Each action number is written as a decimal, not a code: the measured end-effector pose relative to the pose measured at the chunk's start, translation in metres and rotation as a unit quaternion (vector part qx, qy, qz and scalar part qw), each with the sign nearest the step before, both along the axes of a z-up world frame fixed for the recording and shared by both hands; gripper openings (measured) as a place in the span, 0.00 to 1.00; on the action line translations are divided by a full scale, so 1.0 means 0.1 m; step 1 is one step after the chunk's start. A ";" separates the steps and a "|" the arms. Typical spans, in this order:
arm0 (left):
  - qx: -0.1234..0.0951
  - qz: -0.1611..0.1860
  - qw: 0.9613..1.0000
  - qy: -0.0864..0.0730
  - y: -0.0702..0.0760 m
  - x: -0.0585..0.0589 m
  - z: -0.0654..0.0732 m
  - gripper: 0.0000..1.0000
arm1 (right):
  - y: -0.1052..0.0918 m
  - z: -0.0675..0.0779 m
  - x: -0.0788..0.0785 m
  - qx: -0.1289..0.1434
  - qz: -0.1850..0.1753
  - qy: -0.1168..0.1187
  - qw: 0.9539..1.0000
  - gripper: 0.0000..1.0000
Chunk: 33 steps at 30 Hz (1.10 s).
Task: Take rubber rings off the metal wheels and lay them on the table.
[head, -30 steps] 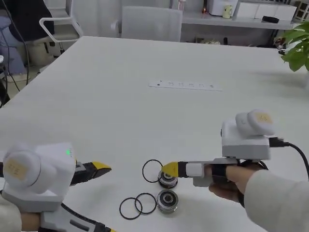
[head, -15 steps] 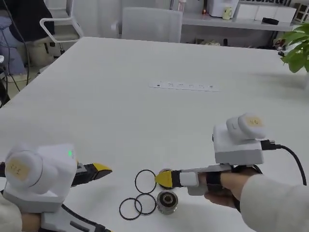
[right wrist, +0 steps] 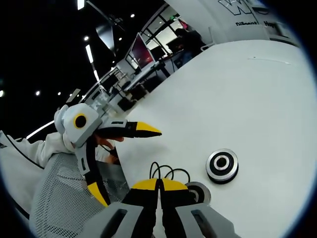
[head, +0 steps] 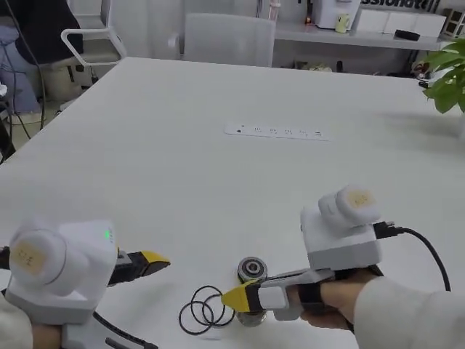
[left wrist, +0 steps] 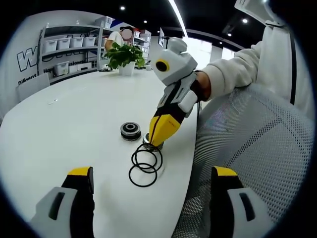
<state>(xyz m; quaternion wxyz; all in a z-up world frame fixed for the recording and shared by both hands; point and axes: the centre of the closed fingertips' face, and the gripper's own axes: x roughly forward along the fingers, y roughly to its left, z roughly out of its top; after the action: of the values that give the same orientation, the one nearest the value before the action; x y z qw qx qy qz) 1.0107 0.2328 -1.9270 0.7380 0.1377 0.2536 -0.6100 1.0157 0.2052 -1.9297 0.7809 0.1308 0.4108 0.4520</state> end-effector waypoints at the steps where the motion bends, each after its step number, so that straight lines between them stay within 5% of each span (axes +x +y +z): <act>1: 0.000 0.000 1.000 0.001 0.00 0.00 0.00 0.97 | 0.00 -0.01 -0.01 -0.003 0.003 0.000 1.000 0.00; 21: 0.006 0.000 1.000 0.008 0.01 -0.02 -0.04 0.96 | 0.07 -0.23 -0.22 -0.054 0.066 -0.011 0.996 0.00; 33: 0.005 -0.001 1.000 0.012 0.00 -0.03 -0.04 0.96 | 0.03 -0.22 -0.16 -0.058 0.054 -0.018 0.997 0.01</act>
<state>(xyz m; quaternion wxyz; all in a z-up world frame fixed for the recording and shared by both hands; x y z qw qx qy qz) 1.0077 0.2323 -1.9308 0.7335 0.1349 0.2652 -0.6111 0.9998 0.2080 -1.9520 0.7687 0.0550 0.4291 0.4712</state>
